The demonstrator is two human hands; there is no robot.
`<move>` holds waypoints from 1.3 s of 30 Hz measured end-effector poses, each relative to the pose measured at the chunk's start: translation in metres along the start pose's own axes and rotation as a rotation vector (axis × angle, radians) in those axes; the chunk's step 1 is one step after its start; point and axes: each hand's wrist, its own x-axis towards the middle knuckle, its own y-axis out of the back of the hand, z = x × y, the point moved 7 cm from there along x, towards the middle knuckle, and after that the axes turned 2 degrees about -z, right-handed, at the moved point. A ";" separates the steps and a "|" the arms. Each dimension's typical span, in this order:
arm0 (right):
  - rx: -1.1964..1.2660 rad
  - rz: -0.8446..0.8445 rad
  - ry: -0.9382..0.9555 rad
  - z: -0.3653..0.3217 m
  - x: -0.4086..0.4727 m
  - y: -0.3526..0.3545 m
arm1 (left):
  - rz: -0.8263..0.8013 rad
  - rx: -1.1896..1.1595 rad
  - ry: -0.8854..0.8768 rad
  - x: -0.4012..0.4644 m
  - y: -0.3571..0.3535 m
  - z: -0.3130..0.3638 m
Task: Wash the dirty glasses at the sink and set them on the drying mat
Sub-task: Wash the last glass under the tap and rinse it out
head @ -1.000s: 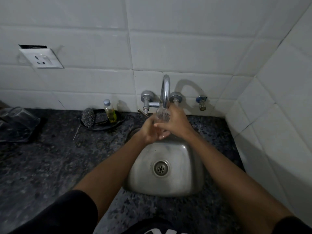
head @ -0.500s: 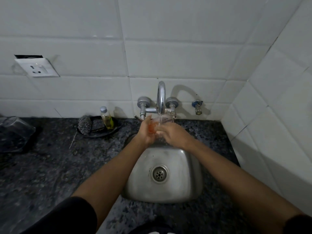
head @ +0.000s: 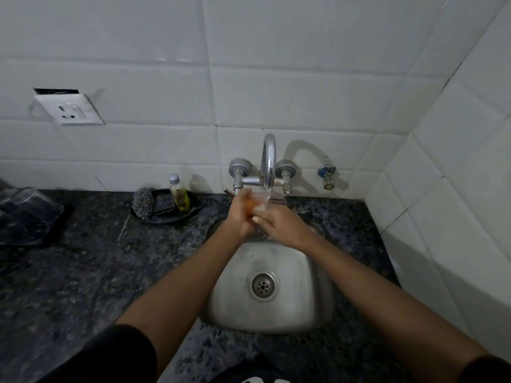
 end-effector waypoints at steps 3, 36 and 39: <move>0.103 0.052 -0.033 -0.005 0.004 0.004 | 0.010 -0.032 -0.016 0.001 0.003 -0.004; -0.177 0.044 0.022 -0.004 -0.003 0.008 | -0.095 -0.004 0.047 -0.016 -0.009 -0.003; 0.054 0.014 -0.065 0.000 -0.005 0.003 | -0.013 0.018 -0.034 -0.015 -0.004 0.004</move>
